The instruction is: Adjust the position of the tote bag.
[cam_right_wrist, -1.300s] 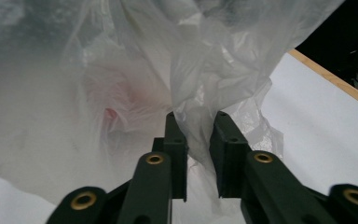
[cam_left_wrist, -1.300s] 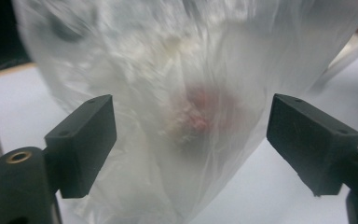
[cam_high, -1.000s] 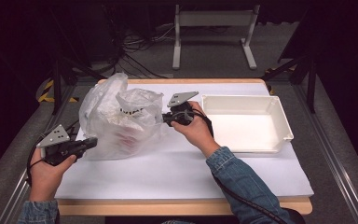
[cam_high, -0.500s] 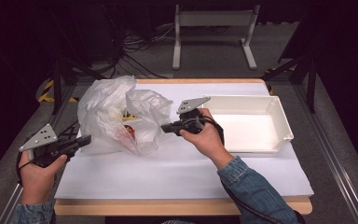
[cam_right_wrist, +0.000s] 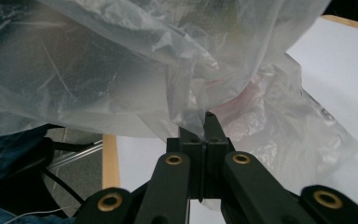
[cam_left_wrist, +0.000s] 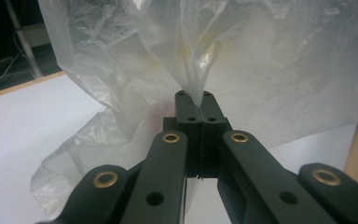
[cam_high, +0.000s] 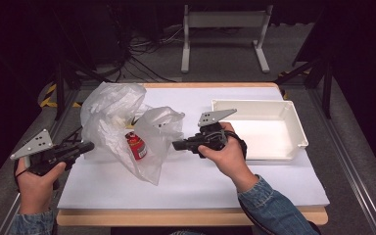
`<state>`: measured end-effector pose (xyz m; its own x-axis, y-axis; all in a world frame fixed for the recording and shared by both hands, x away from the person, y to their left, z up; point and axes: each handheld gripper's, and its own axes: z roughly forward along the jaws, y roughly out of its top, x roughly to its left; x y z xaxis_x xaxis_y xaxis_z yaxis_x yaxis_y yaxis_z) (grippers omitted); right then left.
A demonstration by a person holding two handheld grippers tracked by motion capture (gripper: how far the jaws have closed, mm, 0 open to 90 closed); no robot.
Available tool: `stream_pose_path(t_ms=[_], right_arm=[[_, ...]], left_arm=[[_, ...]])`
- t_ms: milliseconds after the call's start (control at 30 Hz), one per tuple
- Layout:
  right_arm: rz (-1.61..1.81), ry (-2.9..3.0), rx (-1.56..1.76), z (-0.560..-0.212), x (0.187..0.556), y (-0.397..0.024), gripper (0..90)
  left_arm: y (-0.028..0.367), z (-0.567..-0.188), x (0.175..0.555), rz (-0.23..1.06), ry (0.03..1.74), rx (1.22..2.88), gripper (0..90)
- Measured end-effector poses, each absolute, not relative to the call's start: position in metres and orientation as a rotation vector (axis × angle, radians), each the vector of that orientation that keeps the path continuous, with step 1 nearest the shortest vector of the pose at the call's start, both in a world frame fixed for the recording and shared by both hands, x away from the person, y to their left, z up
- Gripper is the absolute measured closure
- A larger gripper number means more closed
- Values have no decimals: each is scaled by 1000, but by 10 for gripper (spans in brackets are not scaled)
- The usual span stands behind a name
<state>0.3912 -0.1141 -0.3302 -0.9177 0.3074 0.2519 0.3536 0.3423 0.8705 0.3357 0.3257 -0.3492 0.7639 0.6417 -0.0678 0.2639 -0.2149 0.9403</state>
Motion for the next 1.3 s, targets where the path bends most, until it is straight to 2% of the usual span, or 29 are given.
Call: stream_pose_path(t_ms=[167, 433, 667, 933, 1200, 1300], right_arm=[[-1704, -2537, -638, -324, 391, -114, 899], [-1781, -2566, -813, -331, 425, -111, 895], [-1790, -2577, -926, -344, 450, -101, 875], [-1733, -2624, -977, -363, 464, -88, 834], [-1632, -2699, -959, -373, 458, -85, 795], [-1591, -2712, -953, -376, 456, -84, 755]], left_arm=[[329, -352, 339, 426, 746, 1793, 900], [338, -369, 355, 492, 890, 1713, 893], [342, -381, 364, 501, 933, 1704, 886], [339, -399, 373, 446, 961, 1790, 889], [337, -410, 373, 401, 955, 1853, 889], [336, -413, 374, 365, 952, 1892, 869]])
